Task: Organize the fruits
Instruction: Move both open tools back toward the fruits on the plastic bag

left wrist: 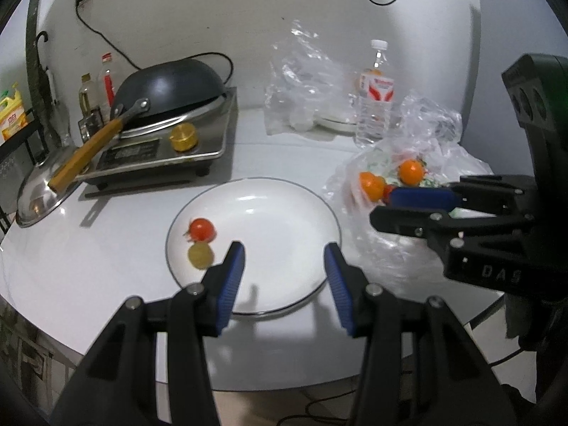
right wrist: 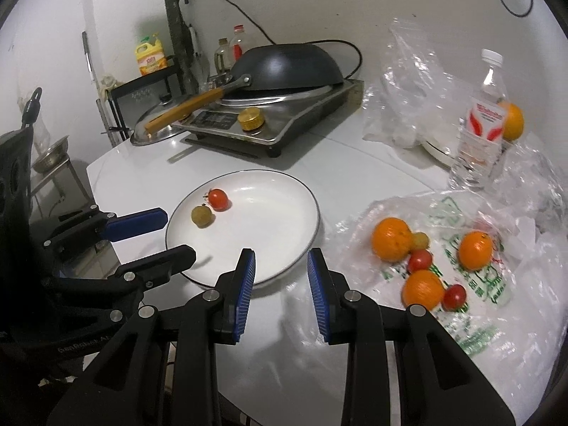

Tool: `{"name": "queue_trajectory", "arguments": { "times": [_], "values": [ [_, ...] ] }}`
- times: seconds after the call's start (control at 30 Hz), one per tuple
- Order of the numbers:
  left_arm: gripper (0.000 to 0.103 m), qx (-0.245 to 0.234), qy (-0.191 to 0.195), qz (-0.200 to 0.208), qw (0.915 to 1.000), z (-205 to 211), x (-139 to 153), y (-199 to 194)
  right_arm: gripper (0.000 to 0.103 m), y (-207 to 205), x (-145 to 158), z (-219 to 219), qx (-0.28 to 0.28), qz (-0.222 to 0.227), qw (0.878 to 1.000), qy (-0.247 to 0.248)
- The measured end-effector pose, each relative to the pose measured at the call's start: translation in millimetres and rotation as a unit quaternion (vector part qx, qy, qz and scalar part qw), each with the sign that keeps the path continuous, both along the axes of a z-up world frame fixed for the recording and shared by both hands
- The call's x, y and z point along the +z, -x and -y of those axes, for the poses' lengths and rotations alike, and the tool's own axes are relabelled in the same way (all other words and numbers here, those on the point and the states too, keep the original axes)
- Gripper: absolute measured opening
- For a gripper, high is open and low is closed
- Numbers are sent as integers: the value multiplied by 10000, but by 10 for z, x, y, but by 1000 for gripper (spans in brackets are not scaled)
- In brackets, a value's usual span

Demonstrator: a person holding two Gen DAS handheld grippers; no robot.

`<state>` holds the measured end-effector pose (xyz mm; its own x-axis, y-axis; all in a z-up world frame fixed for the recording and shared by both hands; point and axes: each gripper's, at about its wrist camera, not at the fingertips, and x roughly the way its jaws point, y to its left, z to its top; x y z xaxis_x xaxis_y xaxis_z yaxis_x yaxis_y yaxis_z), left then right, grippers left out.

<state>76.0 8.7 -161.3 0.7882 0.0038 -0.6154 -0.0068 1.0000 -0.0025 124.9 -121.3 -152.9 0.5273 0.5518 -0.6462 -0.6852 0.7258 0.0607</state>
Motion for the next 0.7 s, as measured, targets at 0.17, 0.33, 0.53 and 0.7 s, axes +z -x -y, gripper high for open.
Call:
{"name": "queue_trajectory", "arguments": {
  "times": [0.17, 0.33, 0.53, 0.7],
  "values": [
    [48, -123, -22, -39, 9999, 167, 3, -50, 33, -4, -13, 187, -129, 2, 9999, -25],
    [48, -254, -59, -81, 9996, 320, -8, -98, 33, 0, -31, 373, -282, -10, 9996, -15],
    [48, -363, -98, -163, 9992, 460, -49, -143, 33, -2, -84, 590, -478, -46, 9988, -5],
    [48, -446, -137, -239, 9986, 573, -85, -199, 33, -41, -154, 736, -606, -98, 9981, 30]
  ]
}}
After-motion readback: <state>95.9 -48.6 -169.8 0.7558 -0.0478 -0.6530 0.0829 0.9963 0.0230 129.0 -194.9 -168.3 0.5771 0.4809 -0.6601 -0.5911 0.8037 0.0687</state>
